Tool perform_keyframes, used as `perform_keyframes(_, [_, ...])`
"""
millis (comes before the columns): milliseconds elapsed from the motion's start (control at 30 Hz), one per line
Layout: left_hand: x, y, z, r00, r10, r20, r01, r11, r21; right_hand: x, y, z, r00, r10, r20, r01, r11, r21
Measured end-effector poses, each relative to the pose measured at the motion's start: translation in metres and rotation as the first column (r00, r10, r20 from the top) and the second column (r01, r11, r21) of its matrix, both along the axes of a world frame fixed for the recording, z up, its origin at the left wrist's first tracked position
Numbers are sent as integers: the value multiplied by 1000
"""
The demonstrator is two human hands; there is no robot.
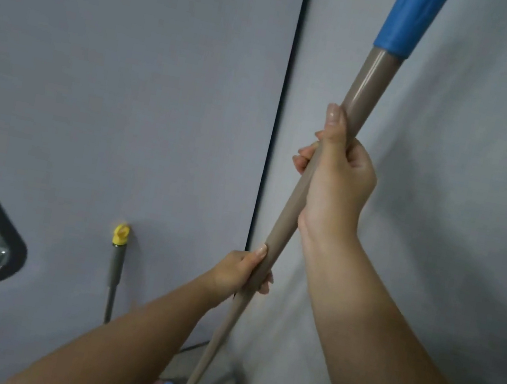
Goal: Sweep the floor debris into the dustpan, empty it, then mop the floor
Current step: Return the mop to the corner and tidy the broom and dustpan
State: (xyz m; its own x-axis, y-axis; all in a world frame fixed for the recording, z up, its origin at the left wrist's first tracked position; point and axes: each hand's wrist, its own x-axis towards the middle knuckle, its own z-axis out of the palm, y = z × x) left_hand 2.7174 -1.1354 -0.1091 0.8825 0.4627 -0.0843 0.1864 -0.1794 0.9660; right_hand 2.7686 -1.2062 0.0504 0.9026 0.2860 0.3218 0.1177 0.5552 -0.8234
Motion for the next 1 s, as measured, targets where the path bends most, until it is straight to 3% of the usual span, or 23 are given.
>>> perform_keyframes(167, [26, -4, -31, 982, 180, -55, -183, 982, -49, 33, 22, -31, 991, 135, -7, -135, 986, -94])
perform_keyframes(300, [33, -3, -37, 972, 236, 18, -230, 959, -165, 44, 27, -27, 931, 356, 77, -330, 914, -237])
perform_keyframes(433, [44, 17, -2, 986, 156, 64, -148, 983, -110, 59, 29, 15, 873, 475, 109, -461, 878, -127])
perform_keyframes(600, [38, 36, 41, 987, 25, 158, -13, 997, -79, 49, 40, 55, 892, 416, 178, -418, 908, -25])
perform_keyframes(833, [9, 59, 91, 982, 2, 187, 4, 999, -34, 16, 60, 95, 861, 450, 238, -473, 880, 45])
perform_keyframes(1000, [6, 64, 112, 983, -44, 177, 48, 999, -23, 11, 57, 117, 878, 352, 325, -392, 918, 64])
